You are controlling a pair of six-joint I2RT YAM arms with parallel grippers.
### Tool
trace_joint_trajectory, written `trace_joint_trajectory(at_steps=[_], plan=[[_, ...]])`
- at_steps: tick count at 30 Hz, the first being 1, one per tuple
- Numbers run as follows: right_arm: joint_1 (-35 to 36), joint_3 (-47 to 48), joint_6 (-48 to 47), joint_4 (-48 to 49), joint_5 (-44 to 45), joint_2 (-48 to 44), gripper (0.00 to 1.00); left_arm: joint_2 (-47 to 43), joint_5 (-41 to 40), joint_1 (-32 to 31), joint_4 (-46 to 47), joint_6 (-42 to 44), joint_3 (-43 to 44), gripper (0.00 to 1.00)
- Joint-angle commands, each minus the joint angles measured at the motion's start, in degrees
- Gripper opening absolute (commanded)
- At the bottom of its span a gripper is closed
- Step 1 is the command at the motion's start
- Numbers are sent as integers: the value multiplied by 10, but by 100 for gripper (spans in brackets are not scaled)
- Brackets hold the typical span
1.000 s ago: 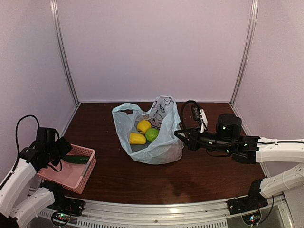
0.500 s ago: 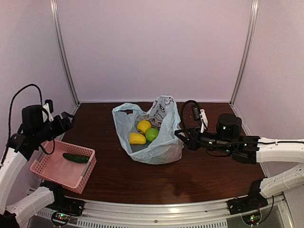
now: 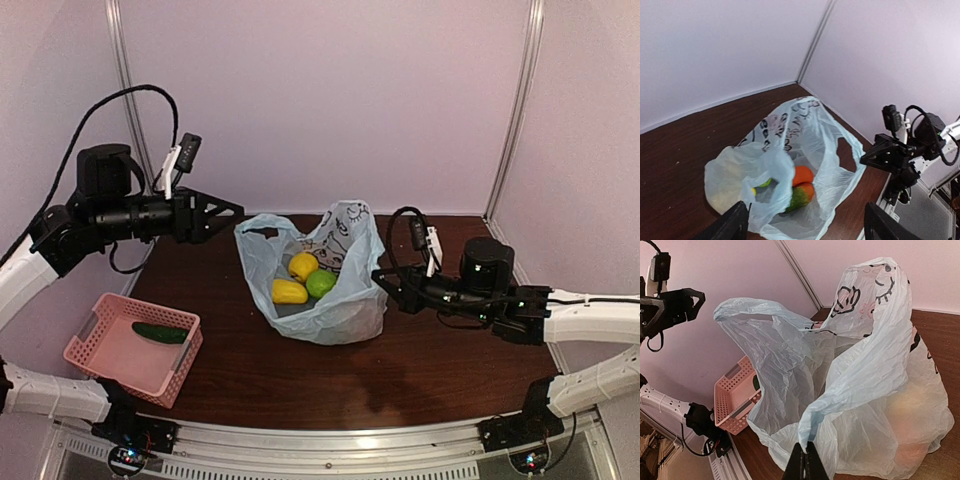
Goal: Untie the knot of the plastic bag and take out the fruit
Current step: Place the fake fruit in the bin, then reach into the gripper of the takeout bag.
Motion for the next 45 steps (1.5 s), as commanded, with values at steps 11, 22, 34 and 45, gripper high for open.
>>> trace_joint_trajectory(at_steps=[11, 22, 34, 45], plan=[[-3, -8, 0, -19, 20, -51, 0, 280, 32, -177, 98, 77, 138, 57], [-3, -13, -11, -26, 16, -79, 0, 431, -58, -160, 52, 70, 181, 49], [-3, -14, -9, -13, 9, -71, 0, 521, -49, -159, 77, 57, 158, 45], [-3, -13, -2, -6, 7, -58, 0, 579, -21, -173, 174, 15, 153, 56]])
